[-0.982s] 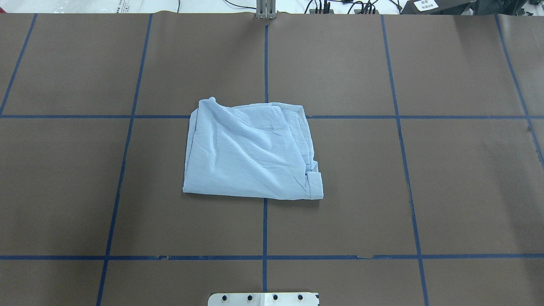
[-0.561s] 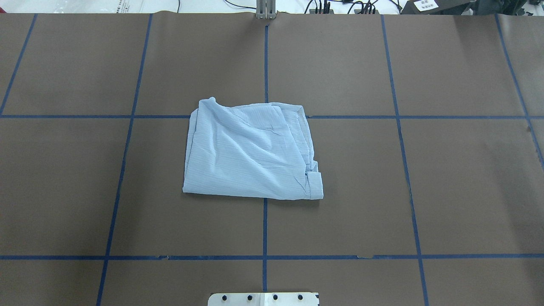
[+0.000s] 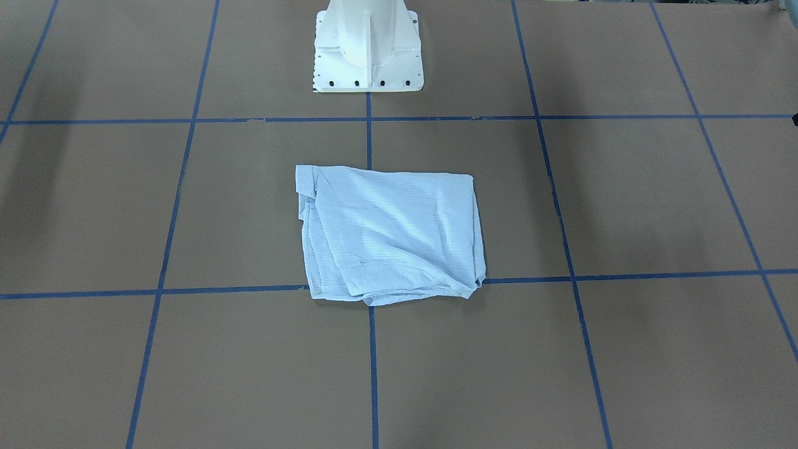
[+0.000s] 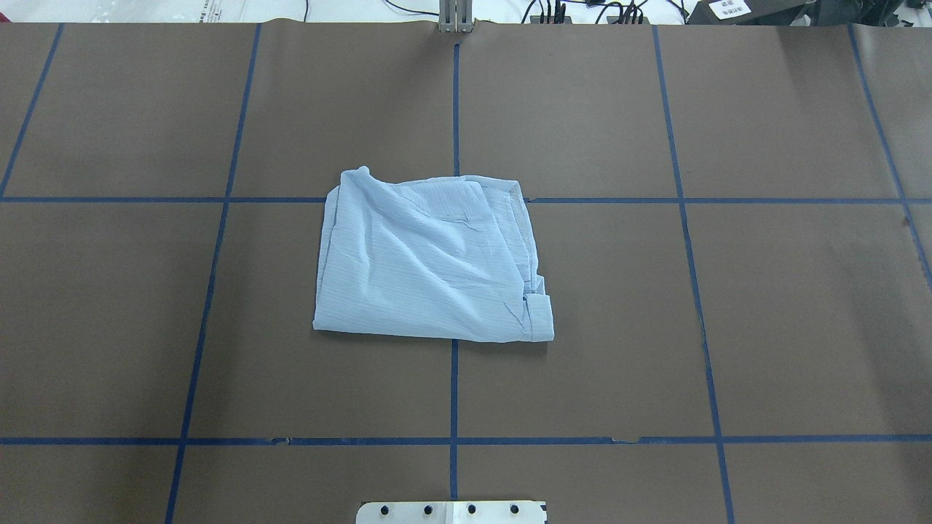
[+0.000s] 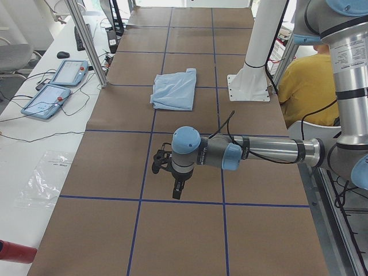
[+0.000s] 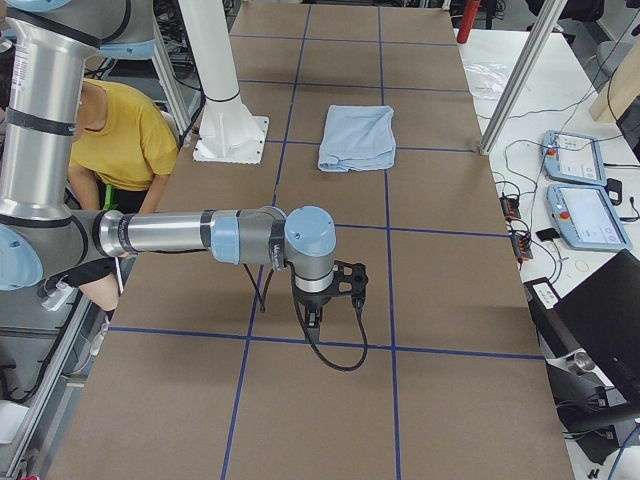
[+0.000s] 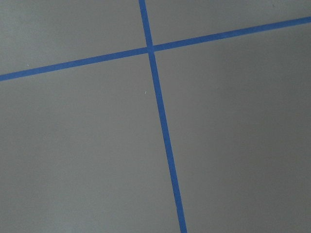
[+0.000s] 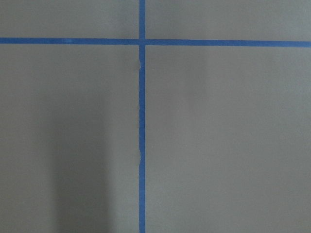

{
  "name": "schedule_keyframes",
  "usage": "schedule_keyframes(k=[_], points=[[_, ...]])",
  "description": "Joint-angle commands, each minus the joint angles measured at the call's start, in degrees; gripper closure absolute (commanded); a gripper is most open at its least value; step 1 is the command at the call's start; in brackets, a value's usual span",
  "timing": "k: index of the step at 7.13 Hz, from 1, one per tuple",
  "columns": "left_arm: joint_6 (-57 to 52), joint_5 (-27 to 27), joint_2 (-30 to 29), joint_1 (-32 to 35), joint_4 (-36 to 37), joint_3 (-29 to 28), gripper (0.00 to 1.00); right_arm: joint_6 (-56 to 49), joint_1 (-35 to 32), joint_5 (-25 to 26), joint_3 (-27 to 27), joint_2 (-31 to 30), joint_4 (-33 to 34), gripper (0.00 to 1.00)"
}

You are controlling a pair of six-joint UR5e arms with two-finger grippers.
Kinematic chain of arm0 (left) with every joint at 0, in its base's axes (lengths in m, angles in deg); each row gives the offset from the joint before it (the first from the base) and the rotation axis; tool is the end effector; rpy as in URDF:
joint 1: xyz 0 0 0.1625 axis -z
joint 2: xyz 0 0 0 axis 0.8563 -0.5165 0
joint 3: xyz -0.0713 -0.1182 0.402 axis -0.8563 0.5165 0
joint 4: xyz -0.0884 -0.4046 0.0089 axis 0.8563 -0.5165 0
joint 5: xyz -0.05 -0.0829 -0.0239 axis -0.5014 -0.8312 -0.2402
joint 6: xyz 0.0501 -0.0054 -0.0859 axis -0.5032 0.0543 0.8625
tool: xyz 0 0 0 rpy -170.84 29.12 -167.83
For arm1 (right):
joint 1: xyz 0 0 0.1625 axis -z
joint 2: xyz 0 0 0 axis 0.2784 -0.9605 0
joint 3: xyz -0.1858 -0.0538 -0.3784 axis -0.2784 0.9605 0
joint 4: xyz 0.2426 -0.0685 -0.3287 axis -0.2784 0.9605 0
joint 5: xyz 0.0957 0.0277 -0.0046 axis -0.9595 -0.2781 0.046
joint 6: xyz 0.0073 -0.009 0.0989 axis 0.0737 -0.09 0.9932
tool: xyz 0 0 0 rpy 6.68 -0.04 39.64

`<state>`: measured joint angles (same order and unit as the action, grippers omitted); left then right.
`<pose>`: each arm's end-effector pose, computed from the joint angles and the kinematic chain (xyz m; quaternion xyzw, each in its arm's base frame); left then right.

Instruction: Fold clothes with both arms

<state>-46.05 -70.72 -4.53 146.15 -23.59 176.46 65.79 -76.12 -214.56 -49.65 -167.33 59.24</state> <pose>-0.0457 -0.4001 0.6110 0.0833 0.3689 0.0709 0.9230 0.0837 -0.3820 0.6121 0.0123 -0.3476 0.0125 0.9375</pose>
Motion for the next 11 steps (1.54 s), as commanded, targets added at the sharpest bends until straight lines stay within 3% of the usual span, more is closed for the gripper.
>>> schedule_keyframes(k=[1, 11], points=[[0.27, 0.08, -0.71, 0.2, -0.47, 0.27, 0.0, 0.24, 0.09, -0.08, 0.09, 0.08, 0.0, 0.0], [0.18, 1.48, 0.35, 0.21, -0.48, 0.53, 0.0, 0.6, 0.26, -0.17, 1.76, 0.6, -1.67, 0.0]])
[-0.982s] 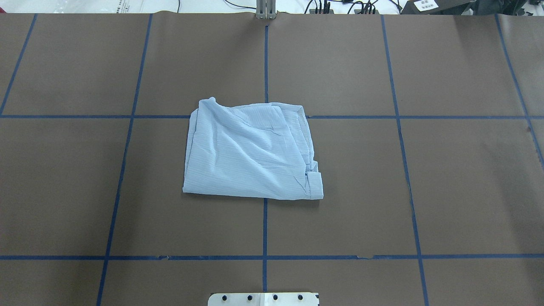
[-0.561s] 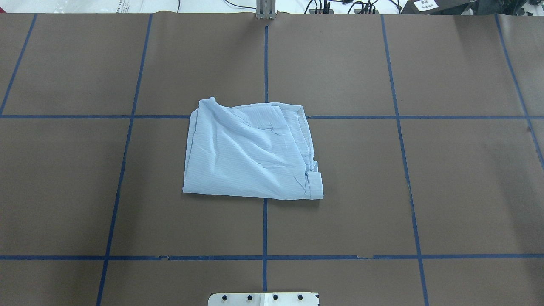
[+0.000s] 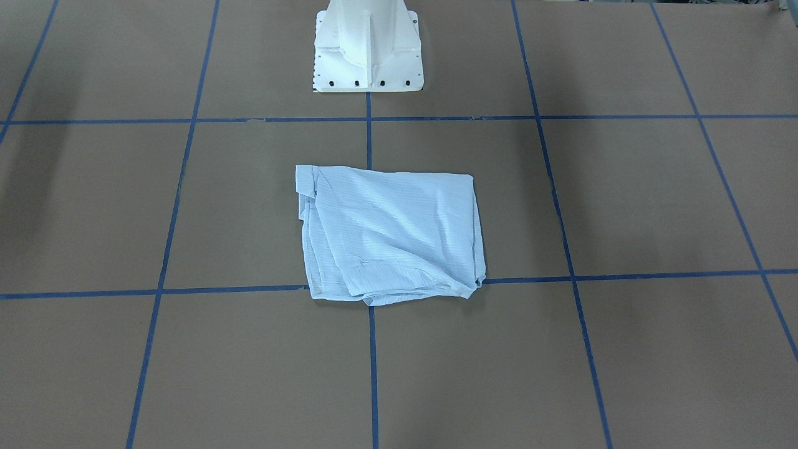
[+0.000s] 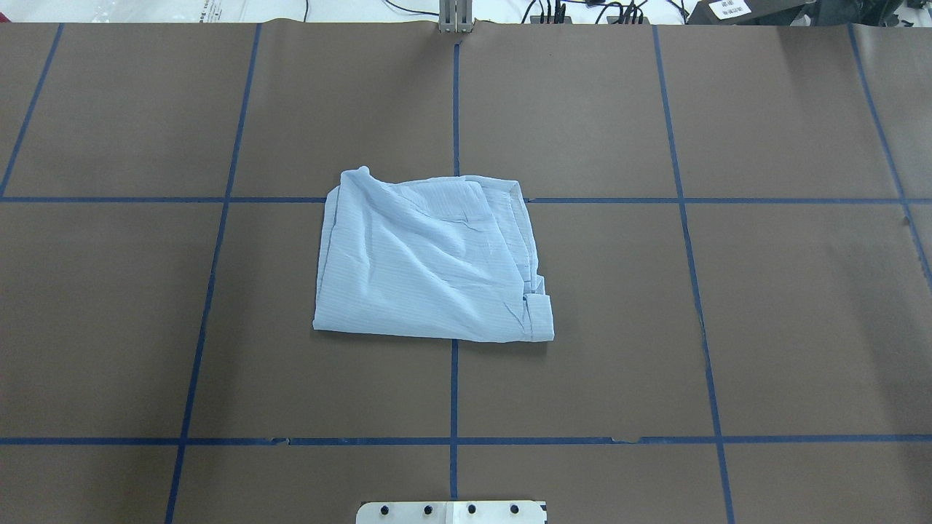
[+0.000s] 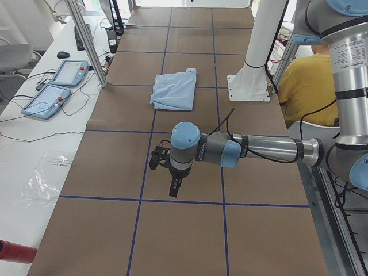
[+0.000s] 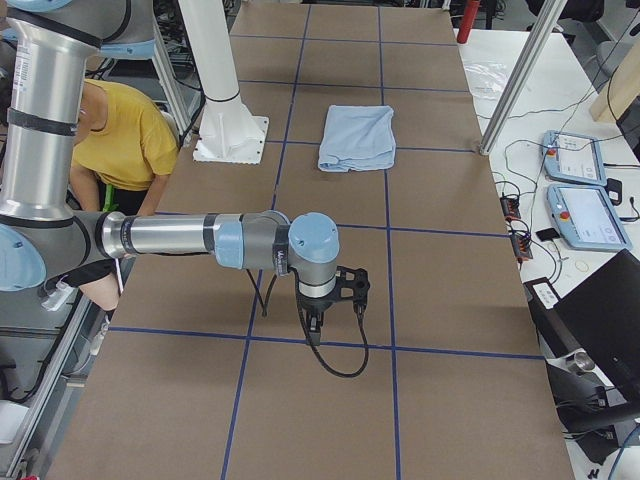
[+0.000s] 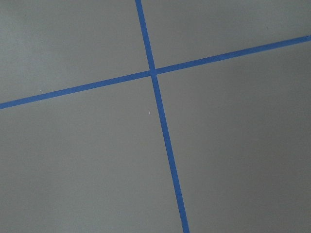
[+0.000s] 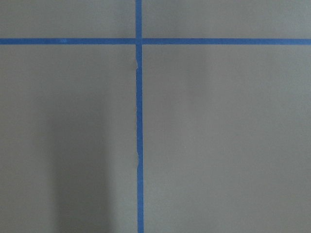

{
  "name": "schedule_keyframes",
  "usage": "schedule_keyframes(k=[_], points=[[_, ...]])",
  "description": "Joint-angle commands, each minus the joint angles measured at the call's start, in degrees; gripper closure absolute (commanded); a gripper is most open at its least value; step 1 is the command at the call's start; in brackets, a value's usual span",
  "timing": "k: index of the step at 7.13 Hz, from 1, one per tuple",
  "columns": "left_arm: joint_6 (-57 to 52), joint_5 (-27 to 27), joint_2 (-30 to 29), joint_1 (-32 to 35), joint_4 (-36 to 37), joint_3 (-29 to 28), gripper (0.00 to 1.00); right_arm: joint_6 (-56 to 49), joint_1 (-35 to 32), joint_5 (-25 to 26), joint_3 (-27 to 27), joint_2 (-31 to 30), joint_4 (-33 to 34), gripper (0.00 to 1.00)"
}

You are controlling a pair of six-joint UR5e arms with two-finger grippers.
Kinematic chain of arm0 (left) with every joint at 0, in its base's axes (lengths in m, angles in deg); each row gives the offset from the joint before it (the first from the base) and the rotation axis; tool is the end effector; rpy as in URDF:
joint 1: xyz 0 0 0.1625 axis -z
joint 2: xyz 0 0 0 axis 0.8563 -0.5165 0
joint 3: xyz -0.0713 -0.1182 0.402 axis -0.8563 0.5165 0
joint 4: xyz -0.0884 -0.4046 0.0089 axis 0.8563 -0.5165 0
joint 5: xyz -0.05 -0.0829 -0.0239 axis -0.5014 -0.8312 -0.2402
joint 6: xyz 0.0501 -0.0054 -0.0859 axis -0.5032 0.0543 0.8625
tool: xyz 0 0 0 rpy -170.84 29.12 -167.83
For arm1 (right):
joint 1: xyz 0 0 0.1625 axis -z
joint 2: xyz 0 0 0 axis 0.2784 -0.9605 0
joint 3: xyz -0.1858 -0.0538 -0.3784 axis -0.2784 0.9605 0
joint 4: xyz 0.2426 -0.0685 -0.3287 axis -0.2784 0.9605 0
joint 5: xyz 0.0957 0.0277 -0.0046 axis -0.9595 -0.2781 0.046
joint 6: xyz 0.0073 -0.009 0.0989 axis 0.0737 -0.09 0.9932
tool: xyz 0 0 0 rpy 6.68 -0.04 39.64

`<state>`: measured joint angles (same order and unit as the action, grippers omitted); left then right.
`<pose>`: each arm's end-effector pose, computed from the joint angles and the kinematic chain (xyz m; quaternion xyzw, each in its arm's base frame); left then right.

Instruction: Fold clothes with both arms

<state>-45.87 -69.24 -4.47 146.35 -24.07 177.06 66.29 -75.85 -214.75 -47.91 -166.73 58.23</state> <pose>-0.0489 -0.4007 0.6069 0.0922 0.3567 0.0700 0.9270 0.0818 -0.3872 0.6209 0.0090 -0.3492 0.0148 0.9369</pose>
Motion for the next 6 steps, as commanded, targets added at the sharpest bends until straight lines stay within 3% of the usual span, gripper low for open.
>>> schedule_keyframes(k=[1, 6], points=[[0.0, 0.09, 0.29, 0.0, 0.09, -0.16, 0.0, 0.18, -0.01, 0.02, 0.1, 0.0, -1.02, 0.0], [0.0, 0.09, 0.38, 0.0, 0.09, -0.6, 0.0, -0.17, 0.08, -0.07, 0.62, 0.0, -1.02, 0.0]])
